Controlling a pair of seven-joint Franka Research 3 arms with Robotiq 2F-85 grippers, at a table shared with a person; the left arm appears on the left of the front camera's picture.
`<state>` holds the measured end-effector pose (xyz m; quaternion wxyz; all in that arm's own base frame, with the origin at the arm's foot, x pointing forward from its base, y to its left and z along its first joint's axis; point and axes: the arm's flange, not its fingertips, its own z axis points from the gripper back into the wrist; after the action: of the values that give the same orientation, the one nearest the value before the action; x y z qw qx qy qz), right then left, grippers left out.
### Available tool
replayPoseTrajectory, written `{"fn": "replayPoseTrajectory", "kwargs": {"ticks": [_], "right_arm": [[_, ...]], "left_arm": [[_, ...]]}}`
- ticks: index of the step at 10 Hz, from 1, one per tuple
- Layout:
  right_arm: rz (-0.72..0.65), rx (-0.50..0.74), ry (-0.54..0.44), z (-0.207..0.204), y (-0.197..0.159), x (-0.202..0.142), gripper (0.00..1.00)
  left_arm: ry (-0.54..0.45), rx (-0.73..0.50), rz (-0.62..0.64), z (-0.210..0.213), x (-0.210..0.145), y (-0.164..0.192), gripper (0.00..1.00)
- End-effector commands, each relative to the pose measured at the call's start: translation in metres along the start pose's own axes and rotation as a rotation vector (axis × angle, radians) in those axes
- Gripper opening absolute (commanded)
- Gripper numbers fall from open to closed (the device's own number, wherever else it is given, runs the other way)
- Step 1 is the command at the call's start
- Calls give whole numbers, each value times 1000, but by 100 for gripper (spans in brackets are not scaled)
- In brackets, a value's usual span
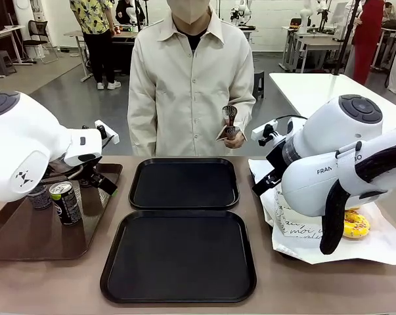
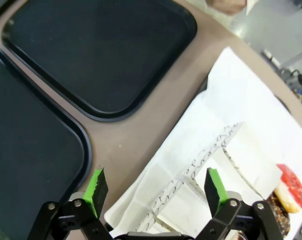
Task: Set up donuts and drinks on trays.
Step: Pick up one Pepsi coke and place it on the Flat Tray.
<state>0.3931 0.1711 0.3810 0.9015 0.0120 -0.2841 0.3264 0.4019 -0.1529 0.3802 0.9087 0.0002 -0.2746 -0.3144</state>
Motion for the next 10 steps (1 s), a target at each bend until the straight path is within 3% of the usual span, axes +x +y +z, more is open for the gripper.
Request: {"fn": "replayPoseTrajectory", "kwargs": {"ticks": [1, 3, 5, 6, 7, 8, 10], "right_arm": [[122, 5, -6, 63, 34, -27, 100], [130, -105, 125, 112, 36, -55, 100], [123, -143, 324, 136, 29, -96, 100], [202, -121, 375, 126, 31, -110, 100], [356, -131, 289, 78, 29, -97, 100], [133, -142, 319, 137, 8, -22, 100], [133, -142, 319, 137, 8, -22, 100]], "left_arm": [[-25, 74, -147, 82, -41, -18, 100], [106, 56, -206, 124, -71, -11, 100], [238, -42, -217, 125, -103, -15, 100], [252, -77, -222, 117, -110, -17, 100], [204, -38, -256, 94, -104, -22, 100], [248, -23, -207, 133, -24, 7, 100], [248, -23, -207, 133, -24, 7, 100]]}}
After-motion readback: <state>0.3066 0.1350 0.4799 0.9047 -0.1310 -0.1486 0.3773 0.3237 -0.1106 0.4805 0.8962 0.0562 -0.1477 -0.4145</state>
